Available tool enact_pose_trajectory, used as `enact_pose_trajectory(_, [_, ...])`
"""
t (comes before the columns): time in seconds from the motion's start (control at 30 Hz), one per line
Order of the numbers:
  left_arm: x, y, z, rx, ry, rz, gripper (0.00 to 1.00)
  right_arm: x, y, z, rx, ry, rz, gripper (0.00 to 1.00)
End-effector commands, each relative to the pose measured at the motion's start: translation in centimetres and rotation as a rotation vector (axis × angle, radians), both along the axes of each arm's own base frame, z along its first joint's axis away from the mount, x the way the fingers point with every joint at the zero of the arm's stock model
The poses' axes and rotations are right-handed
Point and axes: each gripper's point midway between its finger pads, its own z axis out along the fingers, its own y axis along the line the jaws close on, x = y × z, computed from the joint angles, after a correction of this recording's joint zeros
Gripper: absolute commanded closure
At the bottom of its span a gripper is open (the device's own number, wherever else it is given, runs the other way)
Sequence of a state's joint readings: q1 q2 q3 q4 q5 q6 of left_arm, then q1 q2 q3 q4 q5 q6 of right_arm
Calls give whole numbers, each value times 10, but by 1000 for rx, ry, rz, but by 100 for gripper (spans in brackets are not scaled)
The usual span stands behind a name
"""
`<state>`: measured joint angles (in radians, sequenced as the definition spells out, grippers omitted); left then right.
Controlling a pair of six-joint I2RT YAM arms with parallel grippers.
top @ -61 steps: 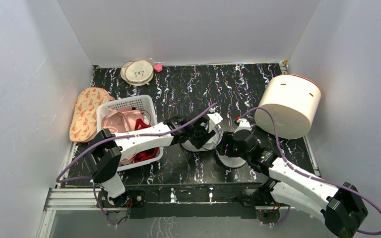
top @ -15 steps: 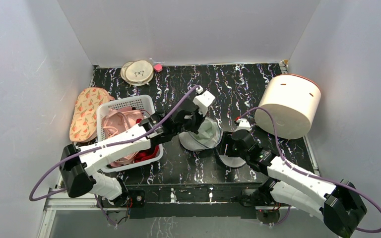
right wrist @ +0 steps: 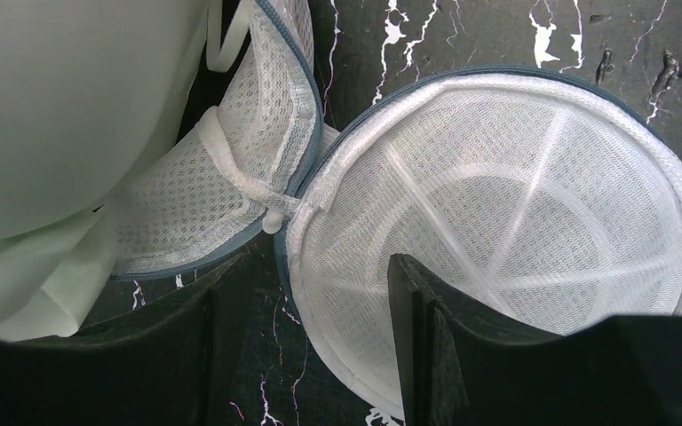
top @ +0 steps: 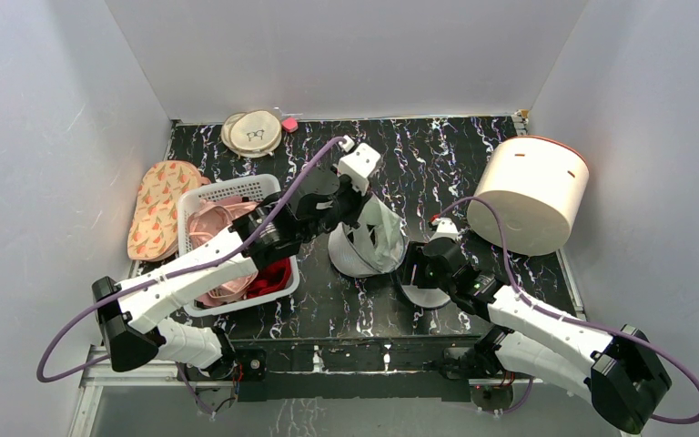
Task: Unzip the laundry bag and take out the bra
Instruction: Pick up the bra from the laundry bag.
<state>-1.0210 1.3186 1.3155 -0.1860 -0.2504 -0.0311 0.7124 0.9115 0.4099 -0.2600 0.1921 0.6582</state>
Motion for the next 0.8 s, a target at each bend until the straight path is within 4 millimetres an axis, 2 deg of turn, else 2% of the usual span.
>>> enact_pose_trajectory(0.0, [7,11,51,-50,-104,51,100,15,6,21,32,-71,-18,45])
enact_pose_trajectory(0.17, [13,18,79,-46,-160,82,100,16,5,21,16,-73,-16,45])
enact_pose_trajectory(0.3, [25,33,101,4,-198,174,100,18,5,24,8,-76,-17,44])
enact_pose_trajectory(0.53, [38,84,139,44,-305,403,100,19,4,25,2,-77,-17,44])
enact_pose_trajectory(0.77, [41,132,156,168,-337,609,100,16,10,30,5,-71,24,44])
